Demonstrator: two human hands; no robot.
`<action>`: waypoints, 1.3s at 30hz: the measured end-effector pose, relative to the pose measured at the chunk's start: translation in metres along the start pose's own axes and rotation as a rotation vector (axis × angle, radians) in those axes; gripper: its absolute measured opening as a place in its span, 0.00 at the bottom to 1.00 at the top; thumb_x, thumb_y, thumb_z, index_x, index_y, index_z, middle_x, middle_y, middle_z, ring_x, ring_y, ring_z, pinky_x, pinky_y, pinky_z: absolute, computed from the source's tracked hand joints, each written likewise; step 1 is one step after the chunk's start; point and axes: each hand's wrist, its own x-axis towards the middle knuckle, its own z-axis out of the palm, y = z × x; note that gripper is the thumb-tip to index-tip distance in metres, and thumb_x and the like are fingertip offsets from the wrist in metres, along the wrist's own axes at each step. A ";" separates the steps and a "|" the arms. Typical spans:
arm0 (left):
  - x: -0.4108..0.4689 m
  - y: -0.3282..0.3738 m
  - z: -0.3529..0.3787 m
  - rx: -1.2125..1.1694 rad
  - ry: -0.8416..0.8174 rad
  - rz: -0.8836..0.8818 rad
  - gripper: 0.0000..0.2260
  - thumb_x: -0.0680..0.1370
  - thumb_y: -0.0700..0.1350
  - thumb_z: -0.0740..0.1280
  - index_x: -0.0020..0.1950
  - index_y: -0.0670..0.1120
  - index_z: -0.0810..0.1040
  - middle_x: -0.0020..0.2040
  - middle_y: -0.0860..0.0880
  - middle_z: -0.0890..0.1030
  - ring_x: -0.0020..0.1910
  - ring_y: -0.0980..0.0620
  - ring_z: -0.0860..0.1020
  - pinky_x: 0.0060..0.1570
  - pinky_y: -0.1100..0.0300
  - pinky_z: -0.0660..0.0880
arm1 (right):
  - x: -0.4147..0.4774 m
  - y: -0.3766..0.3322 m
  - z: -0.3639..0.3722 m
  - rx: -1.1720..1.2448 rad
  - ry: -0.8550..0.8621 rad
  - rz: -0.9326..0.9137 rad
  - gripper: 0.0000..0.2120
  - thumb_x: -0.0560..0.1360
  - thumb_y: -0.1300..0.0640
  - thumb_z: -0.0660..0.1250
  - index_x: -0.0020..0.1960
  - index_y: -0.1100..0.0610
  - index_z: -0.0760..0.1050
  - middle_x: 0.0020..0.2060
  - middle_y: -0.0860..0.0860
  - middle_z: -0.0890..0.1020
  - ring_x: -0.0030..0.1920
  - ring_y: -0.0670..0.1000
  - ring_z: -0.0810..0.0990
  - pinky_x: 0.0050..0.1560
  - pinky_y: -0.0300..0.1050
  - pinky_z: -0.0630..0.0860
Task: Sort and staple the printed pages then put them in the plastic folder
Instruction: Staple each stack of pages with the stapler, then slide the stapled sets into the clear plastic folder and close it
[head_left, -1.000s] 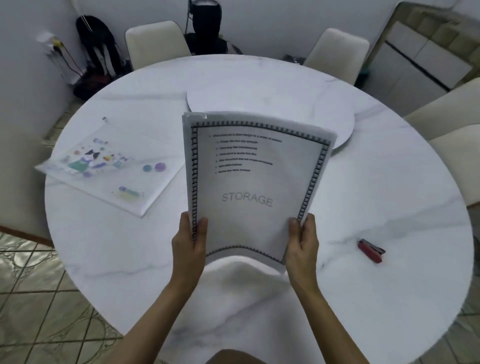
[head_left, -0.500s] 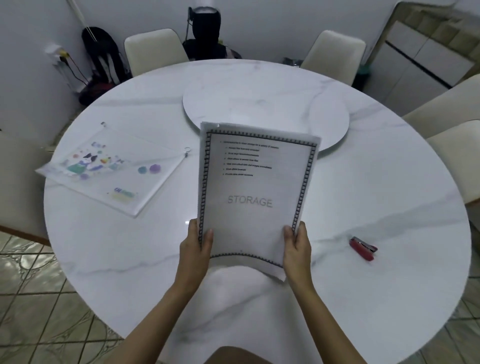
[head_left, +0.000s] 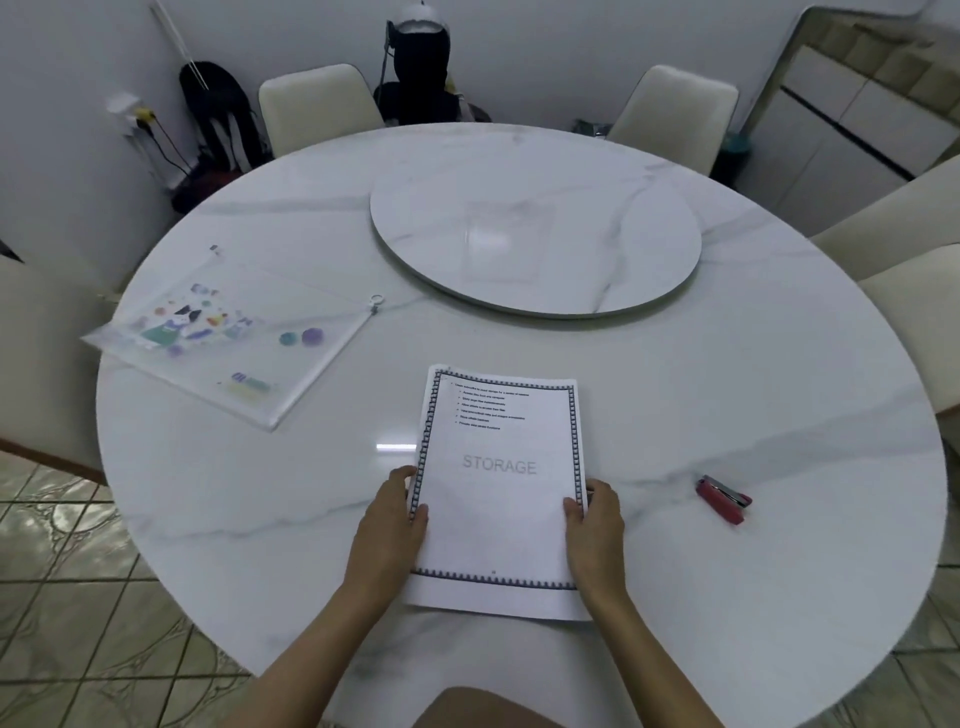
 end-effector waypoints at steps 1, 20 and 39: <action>0.002 -0.003 -0.003 0.013 -0.004 0.000 0.17 0.78 0.43 0.62 0.66 0.51 0.67 0.48 0.55 0.74 0.48 0.51 0.75 0.45 0.58 0.70 | -0.001 -0.001 0.000 -0.012 0.003 -0.008 0.15 0.78 0.63 0.60 0.65 0.63 0.68 0.59 0.56 0.71 0.53 0.51 0.72 0.53 0.36 0.65; 0.120 -0.066 -0.134 0.132 0.258 -0.008 0.15 0.76 0.40 0.64 0.63 0.43 0.72 0.60 0.43 0.76 0.59 0.43 0.73 0.55 0.51 0.70 | 0.019 -0.035 0.034 -0.156 0.215 0.026 0.18 0.73 0.65 0.67 0.63 0.64 0.71 0.57 0.62 0.71 0.58 0.62 0.68 0.58 0.55 0.67; 0.174 -0.129 -0.213 -0.445 0.473 -0.415 0.22 0.78 0.43 0.64 0.71 0.45 0.63 0.69 0.45 0.68 0.57 0.50 0.73 0.63 0.51 0.70 | 0.174 -0.241 0.243 -0.304 -0.407 -0.494 0.20 0.77 0.61 0.62 0.68 0.63 0.65 0.65 0.59 0.69 0.66 0.57 0.67 0.62 0.39 0.61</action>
